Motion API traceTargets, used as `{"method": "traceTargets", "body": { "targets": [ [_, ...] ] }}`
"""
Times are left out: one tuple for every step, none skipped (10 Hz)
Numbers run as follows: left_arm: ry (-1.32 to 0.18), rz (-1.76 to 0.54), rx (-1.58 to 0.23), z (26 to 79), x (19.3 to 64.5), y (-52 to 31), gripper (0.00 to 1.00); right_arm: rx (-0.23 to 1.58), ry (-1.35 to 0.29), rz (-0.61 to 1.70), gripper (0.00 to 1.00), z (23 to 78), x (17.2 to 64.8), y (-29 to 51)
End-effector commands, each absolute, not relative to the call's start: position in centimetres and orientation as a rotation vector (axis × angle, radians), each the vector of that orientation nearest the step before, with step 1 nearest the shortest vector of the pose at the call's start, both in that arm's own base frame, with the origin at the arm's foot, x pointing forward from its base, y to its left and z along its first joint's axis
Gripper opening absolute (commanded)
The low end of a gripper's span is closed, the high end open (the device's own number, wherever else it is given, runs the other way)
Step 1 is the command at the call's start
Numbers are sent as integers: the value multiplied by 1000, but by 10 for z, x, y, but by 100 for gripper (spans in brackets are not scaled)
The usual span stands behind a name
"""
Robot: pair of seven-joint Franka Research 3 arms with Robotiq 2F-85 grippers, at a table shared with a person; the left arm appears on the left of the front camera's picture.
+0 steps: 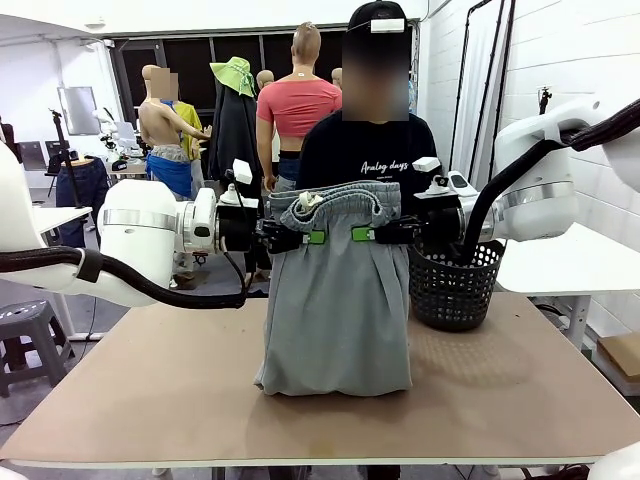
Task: Fold the training pants.
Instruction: Fold the Training pants in half.
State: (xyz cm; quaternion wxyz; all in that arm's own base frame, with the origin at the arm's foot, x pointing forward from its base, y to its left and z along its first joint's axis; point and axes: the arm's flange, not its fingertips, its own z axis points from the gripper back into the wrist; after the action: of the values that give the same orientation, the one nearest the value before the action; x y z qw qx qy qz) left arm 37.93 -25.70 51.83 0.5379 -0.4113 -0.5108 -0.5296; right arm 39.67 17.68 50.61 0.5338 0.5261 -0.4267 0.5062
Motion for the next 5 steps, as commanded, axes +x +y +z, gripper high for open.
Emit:
{"method": "traceTargets", "body": {
  "targets": [
    [-1229, -1255, -979, 518, 376, -257, 0, 1251, -1019, 1214, 0, 509, 395, 178],
    [-1229, -1255, -979, 518, 376, -257, 0, 1251, -1019, 1214, 0, 509, 395, 178],
    [-1229, -1255, -979, 518, 376, -257, 0, 1251, -1019, 1214, 0, 509, 395, 178],
    [-1229, -1255, -979, 518, 376, -257, 0, 1251, -1019, 1214, 0, 509, 395, 178],
    [-1229, -1255, -979, 518, 376, -257, 0, 1251, -1019, 1214, 0, 509, 395, 178]
  ]
}}
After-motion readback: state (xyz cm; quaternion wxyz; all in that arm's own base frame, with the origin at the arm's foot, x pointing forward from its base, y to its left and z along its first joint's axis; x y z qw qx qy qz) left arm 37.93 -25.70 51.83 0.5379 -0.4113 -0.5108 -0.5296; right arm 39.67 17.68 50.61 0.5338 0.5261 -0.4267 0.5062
